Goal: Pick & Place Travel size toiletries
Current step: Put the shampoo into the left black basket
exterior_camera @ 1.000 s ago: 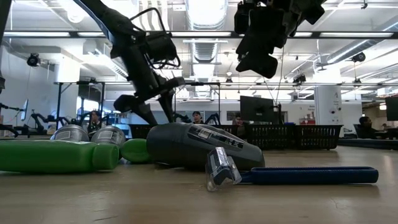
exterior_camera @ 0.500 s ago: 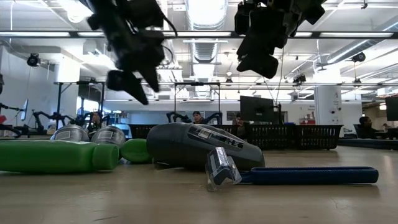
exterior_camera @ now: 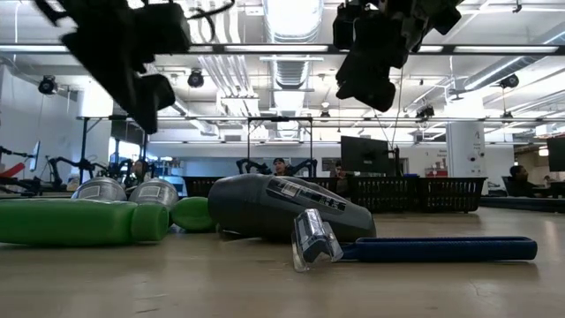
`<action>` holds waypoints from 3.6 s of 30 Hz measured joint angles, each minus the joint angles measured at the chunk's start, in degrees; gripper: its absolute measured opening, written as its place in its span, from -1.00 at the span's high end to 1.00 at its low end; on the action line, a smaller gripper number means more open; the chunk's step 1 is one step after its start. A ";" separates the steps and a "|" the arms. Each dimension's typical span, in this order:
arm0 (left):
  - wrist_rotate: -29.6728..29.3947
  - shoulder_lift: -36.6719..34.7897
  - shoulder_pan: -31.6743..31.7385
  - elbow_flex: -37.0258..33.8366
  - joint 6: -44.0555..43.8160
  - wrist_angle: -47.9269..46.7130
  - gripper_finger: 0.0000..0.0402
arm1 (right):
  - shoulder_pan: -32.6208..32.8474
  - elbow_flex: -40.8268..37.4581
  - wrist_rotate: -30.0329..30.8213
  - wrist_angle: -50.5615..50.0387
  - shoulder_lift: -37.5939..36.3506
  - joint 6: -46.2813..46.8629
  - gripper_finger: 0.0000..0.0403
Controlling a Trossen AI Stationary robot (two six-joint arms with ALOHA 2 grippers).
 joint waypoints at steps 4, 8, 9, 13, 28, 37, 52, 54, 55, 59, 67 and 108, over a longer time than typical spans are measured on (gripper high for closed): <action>-6.09 0.60 -5.21 -0.04 3.52 0.00 -0.26 | 0.00 0.00 0.00 -0.10 0.00 0.47 0.45; -10.69 1.63 -9.80 -0.07 4.59 0.86 -0.26 | 0.00 0.00 0.00 -0.03 0.00 0.77 0.51; -10.72 1.94 -10.91 -0.07 4.52 1.61 -0.26 | 0.13 0.00 0.00 -0.03 0.00 0.81 0.53; -12.12 3.74 -14.57 -0.04 4.40 6.26 -0.26 | 1.04 0.00 -0.02 0.83 0.00 0.57 0.59; -11.81 20.65 -20.87 4.14 -5.52 12.85 -0.26 | 4.38 0.00 -0.30 4.79 0.00 -8.91 0.78; -17.08 20.76 -21.16 5.25 -9.33 12.63 -0.25 | 5.14 0.00 -0.28 5.93 -0.19 -13.60 0.71; -17.84 20.98 -21.16 4.83 -9.24 12.38 -0.25 | 4.55 -0.06 -0.11 9.17 -9.42 -18.18 0.46; -17.62 21.54 -21.16 4.81 -9.22 12.35 -0.25 | 4.35 -0.30 -0.02 8.93 -9.75 -18.17 0.43; -17.16 21.93 -21.16 4.81 -9.25 12.35 -0.25 | 4.35 -0.38 -0.02 8.75 -9.75 -18.13 0.42; -15.09 23.66 -21.47 5.05 -9.55 12.76 -0.25 | 4.35 -0.91 -0.02 7.70 -9.70 -17.73 0.36; -17.27 26.08 -20.99 4.85 -15.19 11.26 -0.25 | 4.33 -2.41 0.00 7.64 -9.68 -16.13 0.24; -13.95 22.64 -21.12 10.53 -23.23 7.72 0.44 | 2.71 -3.10 0.02 6.19 -12.62 -16.35 0.21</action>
